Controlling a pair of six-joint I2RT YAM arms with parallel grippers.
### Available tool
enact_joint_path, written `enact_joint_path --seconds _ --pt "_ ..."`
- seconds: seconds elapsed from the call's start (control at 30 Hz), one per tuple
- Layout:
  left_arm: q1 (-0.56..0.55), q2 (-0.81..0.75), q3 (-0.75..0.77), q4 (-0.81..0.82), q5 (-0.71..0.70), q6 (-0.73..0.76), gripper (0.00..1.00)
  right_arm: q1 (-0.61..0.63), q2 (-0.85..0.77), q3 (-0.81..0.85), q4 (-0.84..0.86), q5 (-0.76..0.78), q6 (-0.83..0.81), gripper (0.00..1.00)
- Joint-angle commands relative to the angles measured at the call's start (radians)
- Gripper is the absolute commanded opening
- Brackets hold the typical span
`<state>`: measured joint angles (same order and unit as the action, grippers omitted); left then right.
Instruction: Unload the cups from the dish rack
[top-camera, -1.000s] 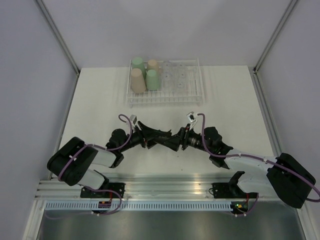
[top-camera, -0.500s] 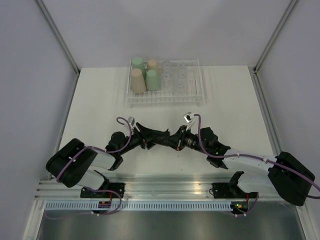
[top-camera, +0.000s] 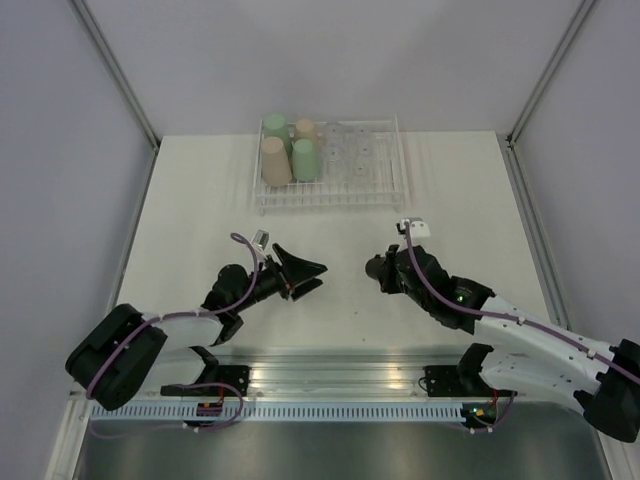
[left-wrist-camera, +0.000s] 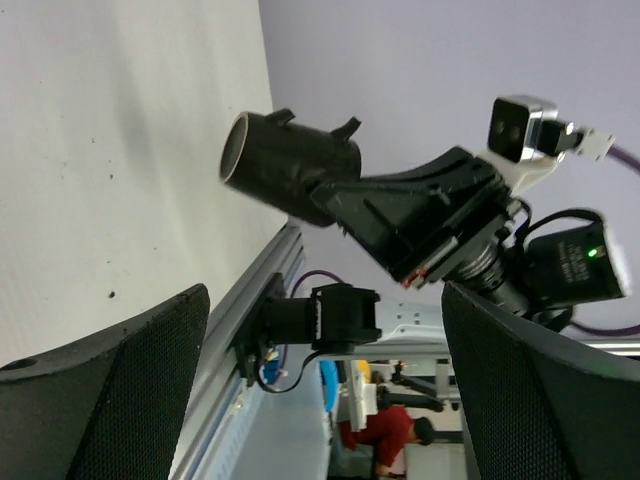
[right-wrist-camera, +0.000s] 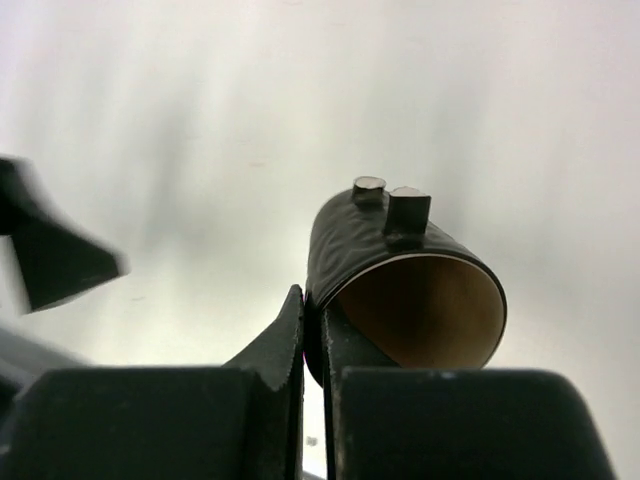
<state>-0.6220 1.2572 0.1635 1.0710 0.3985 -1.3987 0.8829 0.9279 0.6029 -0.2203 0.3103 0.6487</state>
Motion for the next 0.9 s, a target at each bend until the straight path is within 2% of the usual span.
enact_joint_path --seconds 0.0,0.07,0.13,0.27,0.37,0.47,0.6,0.87 --pt "-0.001 -0.109 0.045 -0.228 -0.015 0.173 1.0 -0.022 0.113 0.185 -0.413 0.305 0.022 0.01" --pt "0.001 -0.2 0.048 -0.36 -0.03 0.232 1.0 -0.039 0.24 0.282 -0.549 0.371 0.038 0.01" --pt "-0.001 -0.263 0.056 -0.451 -0.05 0.271 1.0 -0.07 0.29 0.325 -0.57 0.368 0.01 0.01" --pt "-0.002 -0.479 0.096 -0.775 -0.096 0.401 1.0 -0.25 0.339 0.362 -0.508 0.198 -0.109 0.01" --pt "-0.002 -0.6 0.111 -0.938 -0.13 0.466 1.0 -0.344 0.394 0.431 -0.522 0.161 -0.19 0.01" --pt "-0.002 -0.662 0.105 -0.996 -0.144 0.492 1.0 -0.45 0.458 0.503 -0.519 0.072 -0.251 0.01" --pt "-0.002 -0.697 0.097 -1.034 -0.127 0.5 1.0 -0.505 0.563 0.622 -0.54 -0.005 -0.313 0.01" --pt "-0.002 -0.697 0.102 -1.037 -0.09 0.512 1.0 -0.659 0.761 0.816 -0.613 -0.05 -0.376 0.01"
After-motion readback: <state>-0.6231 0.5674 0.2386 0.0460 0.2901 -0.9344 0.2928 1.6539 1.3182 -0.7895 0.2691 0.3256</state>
